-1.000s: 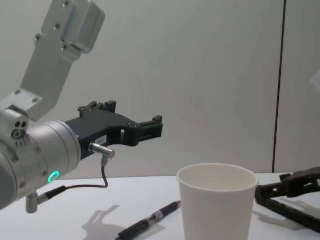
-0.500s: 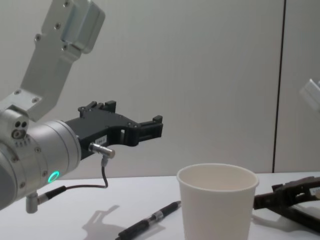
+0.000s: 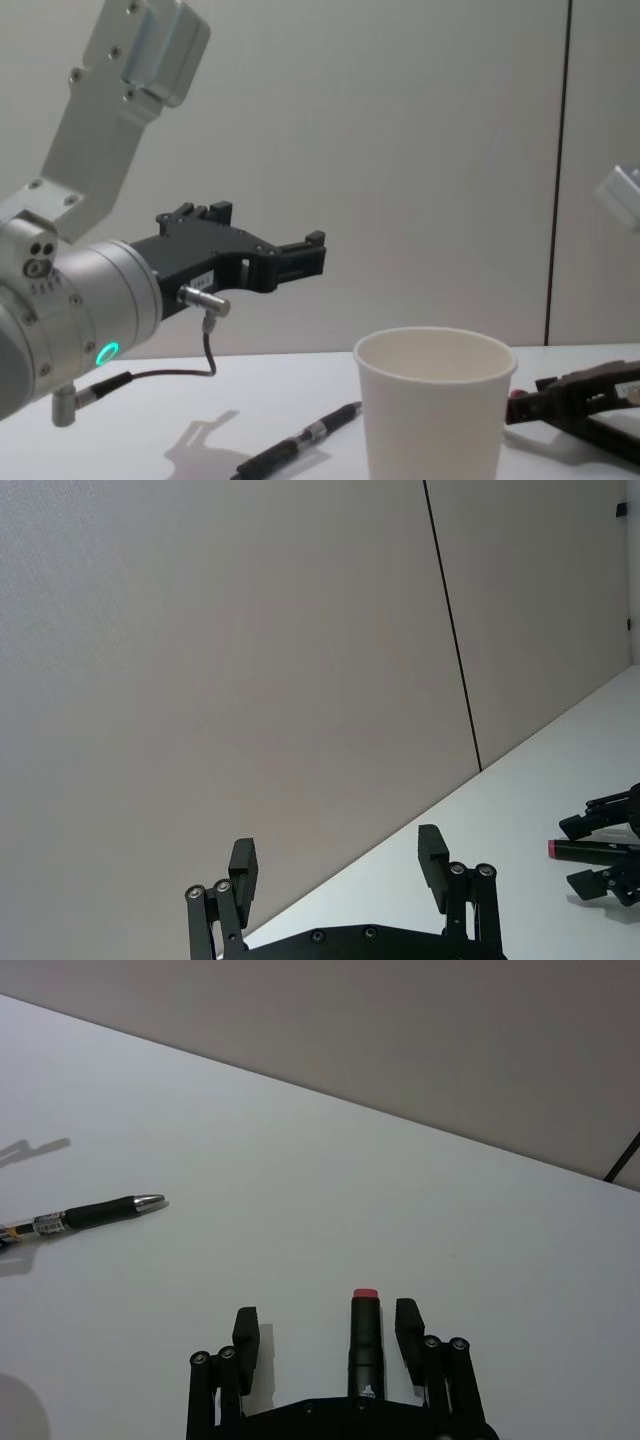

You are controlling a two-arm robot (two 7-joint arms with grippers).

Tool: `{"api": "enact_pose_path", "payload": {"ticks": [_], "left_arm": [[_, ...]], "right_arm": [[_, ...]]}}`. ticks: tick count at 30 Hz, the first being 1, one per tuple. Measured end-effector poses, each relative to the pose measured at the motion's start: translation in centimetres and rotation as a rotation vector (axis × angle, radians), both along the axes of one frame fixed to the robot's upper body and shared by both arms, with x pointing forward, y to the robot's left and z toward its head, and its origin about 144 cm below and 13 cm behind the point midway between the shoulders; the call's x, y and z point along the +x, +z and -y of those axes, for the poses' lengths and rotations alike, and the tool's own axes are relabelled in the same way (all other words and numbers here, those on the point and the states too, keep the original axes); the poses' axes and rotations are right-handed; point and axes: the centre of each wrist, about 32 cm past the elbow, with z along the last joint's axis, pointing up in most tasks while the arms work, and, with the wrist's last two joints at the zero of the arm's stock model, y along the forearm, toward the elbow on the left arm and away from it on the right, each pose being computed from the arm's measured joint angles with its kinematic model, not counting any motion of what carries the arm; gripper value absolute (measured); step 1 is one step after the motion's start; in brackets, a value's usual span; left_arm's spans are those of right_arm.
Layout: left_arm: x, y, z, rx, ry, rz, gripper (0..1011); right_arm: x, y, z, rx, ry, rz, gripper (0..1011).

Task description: Place the pen into the pen holder.

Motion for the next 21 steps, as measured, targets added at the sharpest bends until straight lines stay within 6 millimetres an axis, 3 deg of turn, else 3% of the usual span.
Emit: {"api": "enact_pose_path", "payload": {"ticks": [18, 21], "left_arm": [[0.0, 0.0, 0.0, 0.0, 0.0, 0.0, 1001], [0.0, 0.0, 0.0, 0.0, 0.0, 0.0, 1001]], "right_arm": [[0.01, -0.13, -0.08, 0.004, 0.003, -0.003, 387], [0.01, -0.15, -0.08, 0.005, 0.003, -0.004, 243]]}}
